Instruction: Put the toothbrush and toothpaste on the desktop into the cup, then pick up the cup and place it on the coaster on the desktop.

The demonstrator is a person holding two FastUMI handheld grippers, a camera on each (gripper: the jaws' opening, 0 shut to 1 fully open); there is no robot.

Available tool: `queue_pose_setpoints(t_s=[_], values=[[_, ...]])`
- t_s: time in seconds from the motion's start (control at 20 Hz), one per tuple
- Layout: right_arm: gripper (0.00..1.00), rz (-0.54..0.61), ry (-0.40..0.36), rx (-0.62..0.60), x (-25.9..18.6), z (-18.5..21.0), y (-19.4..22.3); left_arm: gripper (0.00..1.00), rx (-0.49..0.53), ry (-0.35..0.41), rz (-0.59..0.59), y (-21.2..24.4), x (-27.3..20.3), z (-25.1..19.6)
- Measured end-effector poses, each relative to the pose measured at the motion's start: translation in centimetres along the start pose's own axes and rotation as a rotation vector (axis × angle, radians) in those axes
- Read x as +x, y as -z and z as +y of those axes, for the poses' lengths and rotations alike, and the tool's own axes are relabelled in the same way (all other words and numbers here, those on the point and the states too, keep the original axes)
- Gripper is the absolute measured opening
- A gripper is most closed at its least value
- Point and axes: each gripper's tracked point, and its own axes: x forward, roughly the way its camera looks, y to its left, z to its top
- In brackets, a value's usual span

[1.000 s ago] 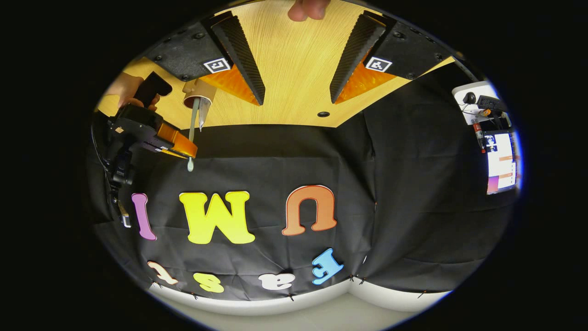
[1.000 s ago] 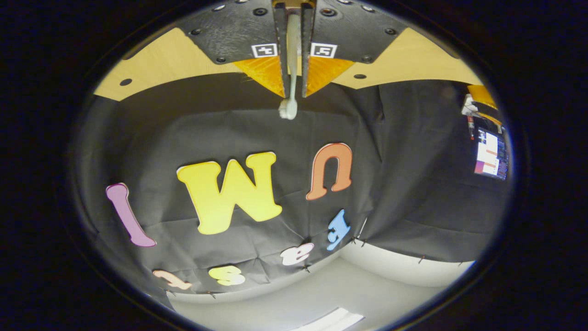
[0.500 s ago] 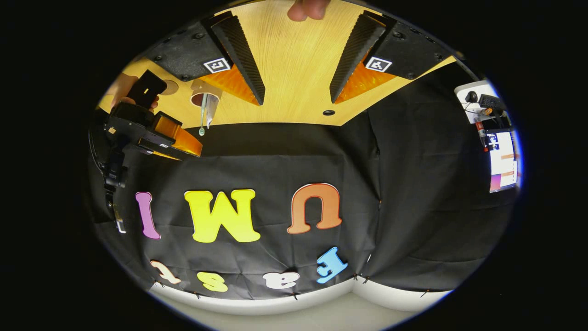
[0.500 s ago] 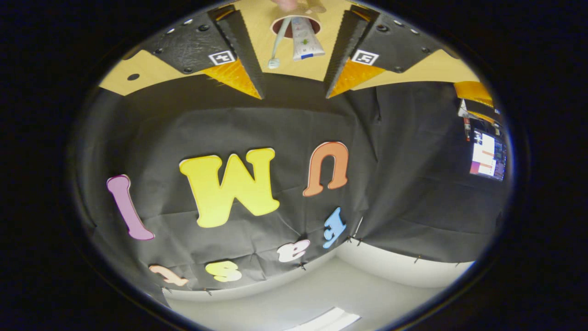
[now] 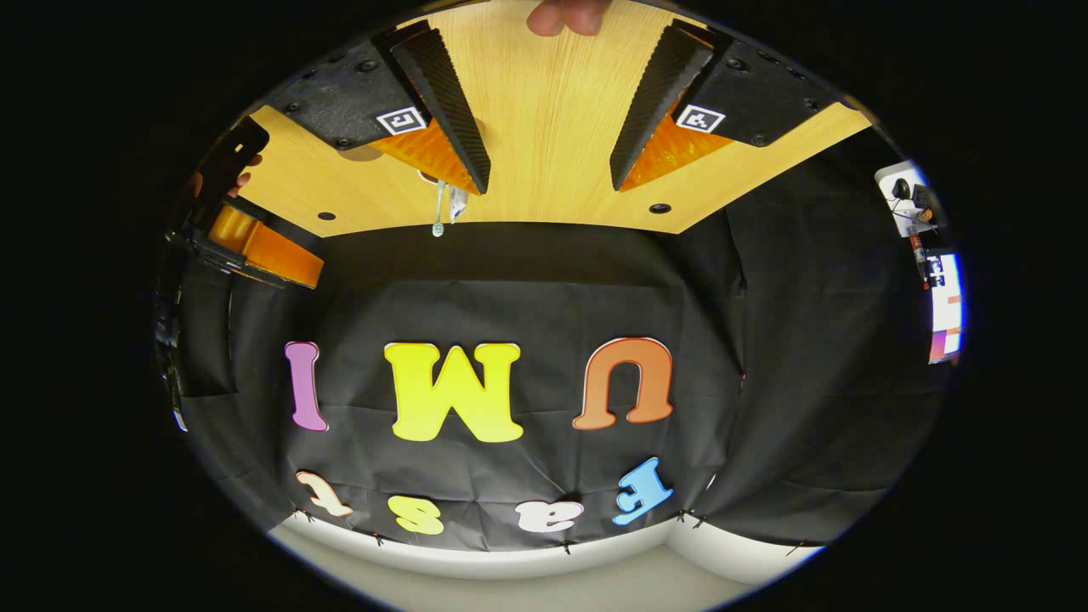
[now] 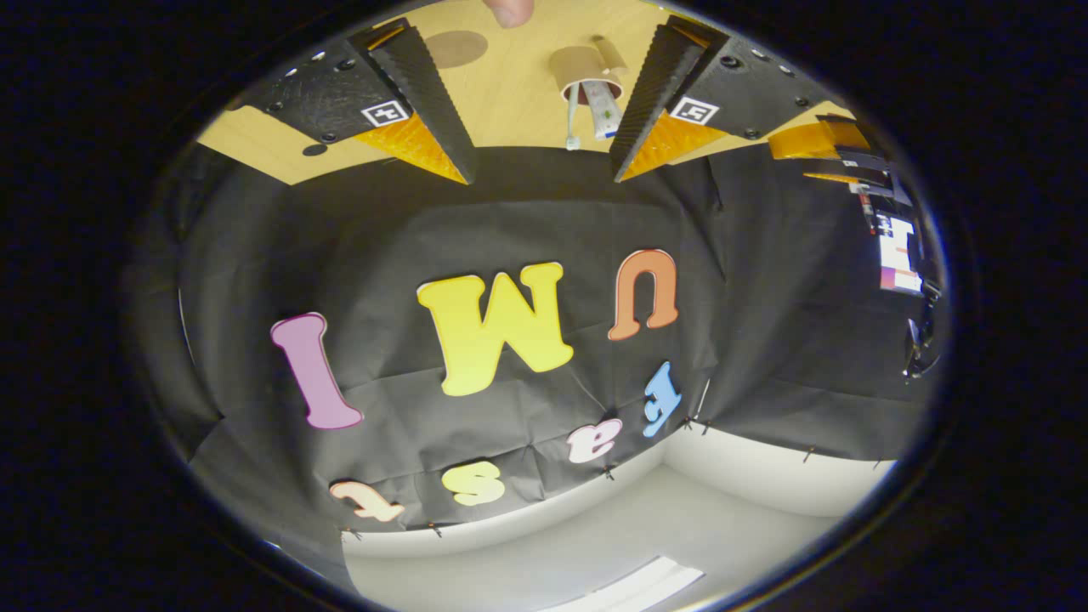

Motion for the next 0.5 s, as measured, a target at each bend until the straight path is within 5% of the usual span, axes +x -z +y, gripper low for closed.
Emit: queue_pose_setpoints(t_s=[0.3,0.5], values=[[0.95,0.012,0.079,0.051,-9.8,-4.5,1.8,0.91,-0.065,0.105,0.133,3.4,0.8,-3.2],[0.95,0.083,0.081,0.003,-14.1,-5.4,4.9,0.91,-0.004,0.174,0.242,3.8,1.9,-6.4]])
